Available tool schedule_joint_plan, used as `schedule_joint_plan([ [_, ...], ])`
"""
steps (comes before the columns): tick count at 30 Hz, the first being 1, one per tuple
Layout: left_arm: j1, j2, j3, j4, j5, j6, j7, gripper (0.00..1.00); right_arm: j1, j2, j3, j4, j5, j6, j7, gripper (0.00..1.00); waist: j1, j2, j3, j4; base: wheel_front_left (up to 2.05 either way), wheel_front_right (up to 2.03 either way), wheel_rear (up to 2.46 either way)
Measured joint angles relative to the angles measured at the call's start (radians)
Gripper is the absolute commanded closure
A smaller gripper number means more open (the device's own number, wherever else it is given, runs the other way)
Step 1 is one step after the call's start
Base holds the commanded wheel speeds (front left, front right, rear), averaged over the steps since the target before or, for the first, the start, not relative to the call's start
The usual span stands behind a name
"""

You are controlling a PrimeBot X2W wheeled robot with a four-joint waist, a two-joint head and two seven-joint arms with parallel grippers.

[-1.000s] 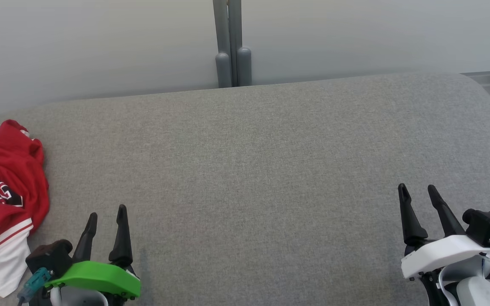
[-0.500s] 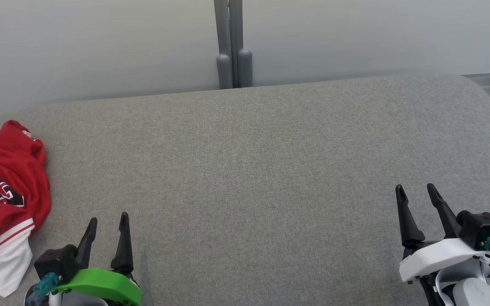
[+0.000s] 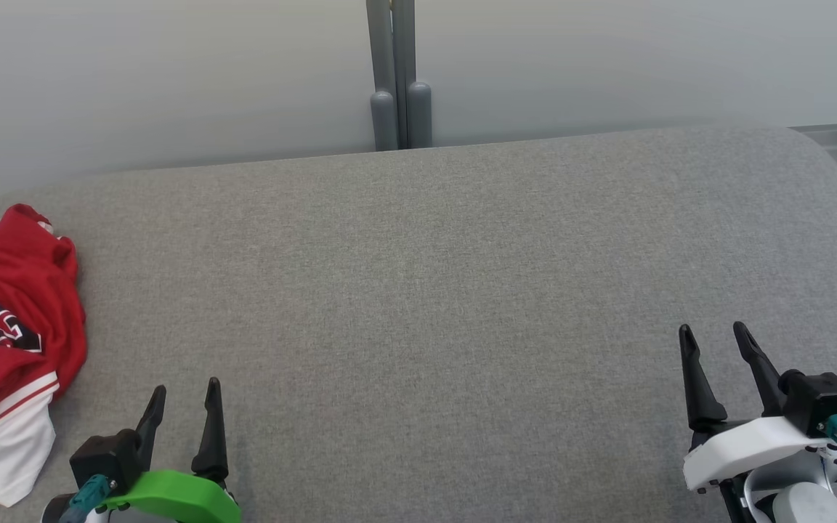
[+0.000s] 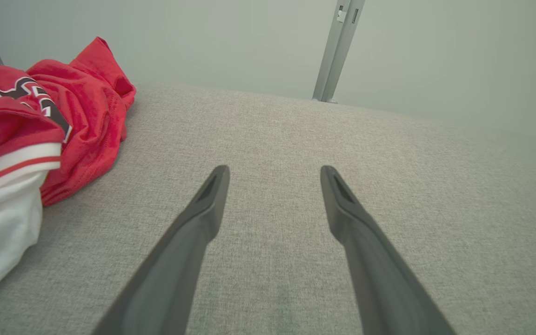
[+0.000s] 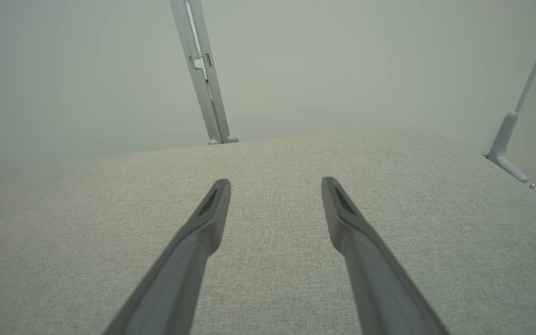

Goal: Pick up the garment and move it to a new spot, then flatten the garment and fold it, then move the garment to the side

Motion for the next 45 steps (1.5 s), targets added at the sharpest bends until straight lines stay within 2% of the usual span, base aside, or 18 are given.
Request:
schedule_joint_plan([
  [21,-0.001,-0.007,0.002,-0.010,0.113,-0.001,-0.035,0.00,0.001,0.001,-0.004,0.017,-0.134,0.000,-0.036,0.00,0.0000,0.0000,-0.002,0.001,0.00,0.00,0.00],
  [45,0.000,-0.011,0.007,0.004,0.104,-0.002,-0.040,0.00,0.005,0.009,-0.022,0.029,-0.132,0.000,-0.041,0.00,0.0000,0.0000,-0.008,0.002,0.00,0.00,0.00],
])
